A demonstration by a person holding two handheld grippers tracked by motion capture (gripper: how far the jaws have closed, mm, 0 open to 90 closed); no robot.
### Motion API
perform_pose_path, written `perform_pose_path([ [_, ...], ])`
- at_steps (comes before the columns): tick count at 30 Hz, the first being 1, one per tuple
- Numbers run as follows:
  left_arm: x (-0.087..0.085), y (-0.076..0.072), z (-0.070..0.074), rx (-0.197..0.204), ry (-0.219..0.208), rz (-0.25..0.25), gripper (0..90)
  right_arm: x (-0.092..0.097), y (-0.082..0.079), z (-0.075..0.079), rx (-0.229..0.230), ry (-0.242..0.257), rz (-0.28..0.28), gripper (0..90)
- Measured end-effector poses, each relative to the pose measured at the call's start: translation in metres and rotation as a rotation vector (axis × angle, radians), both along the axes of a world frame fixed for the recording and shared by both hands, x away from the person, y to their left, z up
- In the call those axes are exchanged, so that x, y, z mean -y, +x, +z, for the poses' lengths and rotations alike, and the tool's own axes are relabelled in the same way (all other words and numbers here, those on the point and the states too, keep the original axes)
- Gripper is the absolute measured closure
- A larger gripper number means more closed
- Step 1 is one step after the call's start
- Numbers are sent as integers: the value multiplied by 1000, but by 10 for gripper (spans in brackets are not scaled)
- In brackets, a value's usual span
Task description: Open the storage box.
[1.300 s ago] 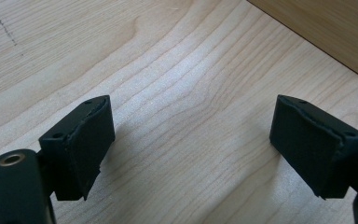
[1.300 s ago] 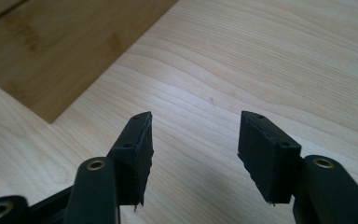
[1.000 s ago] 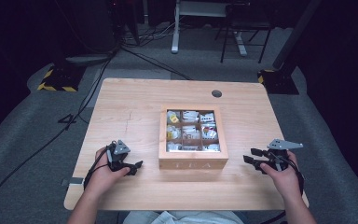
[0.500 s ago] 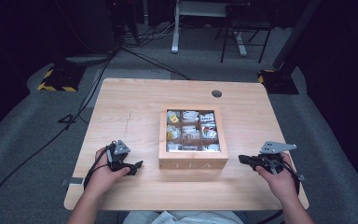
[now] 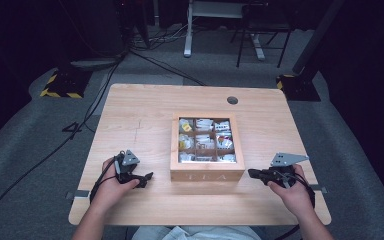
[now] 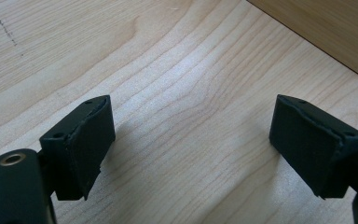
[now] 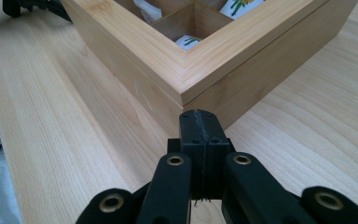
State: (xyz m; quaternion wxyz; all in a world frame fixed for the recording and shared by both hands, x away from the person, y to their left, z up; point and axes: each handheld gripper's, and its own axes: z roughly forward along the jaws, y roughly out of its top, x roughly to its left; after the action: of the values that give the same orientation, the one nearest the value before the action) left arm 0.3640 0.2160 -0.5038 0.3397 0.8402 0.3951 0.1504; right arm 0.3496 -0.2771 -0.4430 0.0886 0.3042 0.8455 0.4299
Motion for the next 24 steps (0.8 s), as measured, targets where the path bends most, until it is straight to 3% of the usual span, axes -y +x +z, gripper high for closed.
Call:
perform_pose_path([
  [11, 0, 0, 0, 0, 0, 0, 146, -7, 1, -3, -9, -4, 24, 900],
  [24, 0, 0, 0, 0, 0, 0, 146, -9, 1, -4, -8, 3, 14, 900],
])
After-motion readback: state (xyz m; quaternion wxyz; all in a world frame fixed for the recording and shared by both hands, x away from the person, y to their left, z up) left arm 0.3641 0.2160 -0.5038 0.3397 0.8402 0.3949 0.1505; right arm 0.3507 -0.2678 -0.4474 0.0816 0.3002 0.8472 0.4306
